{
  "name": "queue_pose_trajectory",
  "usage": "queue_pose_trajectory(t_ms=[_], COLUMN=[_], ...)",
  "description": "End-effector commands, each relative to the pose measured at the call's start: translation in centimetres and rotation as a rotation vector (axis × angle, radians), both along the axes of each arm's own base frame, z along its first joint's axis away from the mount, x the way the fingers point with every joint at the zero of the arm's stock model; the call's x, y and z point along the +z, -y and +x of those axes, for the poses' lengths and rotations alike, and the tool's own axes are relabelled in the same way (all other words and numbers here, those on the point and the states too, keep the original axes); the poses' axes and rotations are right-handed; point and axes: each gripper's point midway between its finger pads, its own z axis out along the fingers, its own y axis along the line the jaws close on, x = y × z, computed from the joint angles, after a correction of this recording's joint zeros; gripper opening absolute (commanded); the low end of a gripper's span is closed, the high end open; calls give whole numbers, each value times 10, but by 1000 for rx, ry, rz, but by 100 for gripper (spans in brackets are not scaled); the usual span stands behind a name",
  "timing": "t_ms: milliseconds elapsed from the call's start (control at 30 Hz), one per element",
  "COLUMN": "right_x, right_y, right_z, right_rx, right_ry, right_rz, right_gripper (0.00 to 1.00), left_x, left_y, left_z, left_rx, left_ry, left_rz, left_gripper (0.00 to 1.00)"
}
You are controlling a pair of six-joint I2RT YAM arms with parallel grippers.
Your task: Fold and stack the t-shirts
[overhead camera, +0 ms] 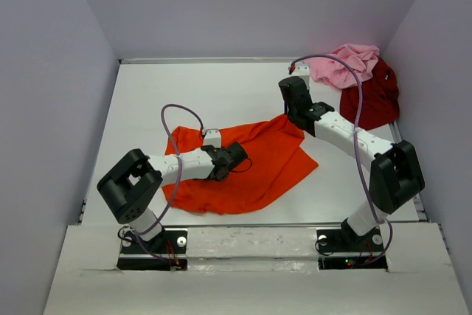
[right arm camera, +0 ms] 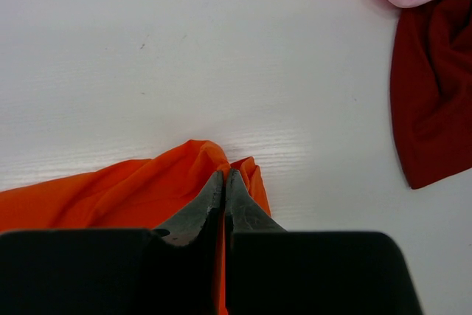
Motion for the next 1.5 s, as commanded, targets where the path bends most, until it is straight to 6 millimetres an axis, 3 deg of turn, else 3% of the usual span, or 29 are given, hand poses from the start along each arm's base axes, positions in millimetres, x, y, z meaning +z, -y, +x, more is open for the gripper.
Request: queue_pose_trajectory(t_ms=[0, 500, 567, 1033, 1333, 1467], right_x=[28, 23, 22, 19, 17, 17], right_y=[-3, -3, -4, -6, -7, -7], right_z=[7, 8, 8, 9, 9, 9], right_rx=[-10, -7, -5, 7, 11, 9], right_ry=[68, 56, 53, 42, 38, 39], right_rz=[47, 37, 35, 34, 34, 32], right_gripper=[0, 0, 0, 0, 0, 0], left_x=[2, 7, 7, 25, 23, 24], left_y=[-7, -10, -11, -11, -11, -10], left_z=[3, 6, 6, 9, 11, 12], left_rx=[16, 18, 23, 26, 23, 22], left_ry=[30, 48, 50, 78, 75, 77], left_rz=[22, 43, 45, 36, 53, 49], left_gripper=[66, 54, 45, 44, 22, 0])
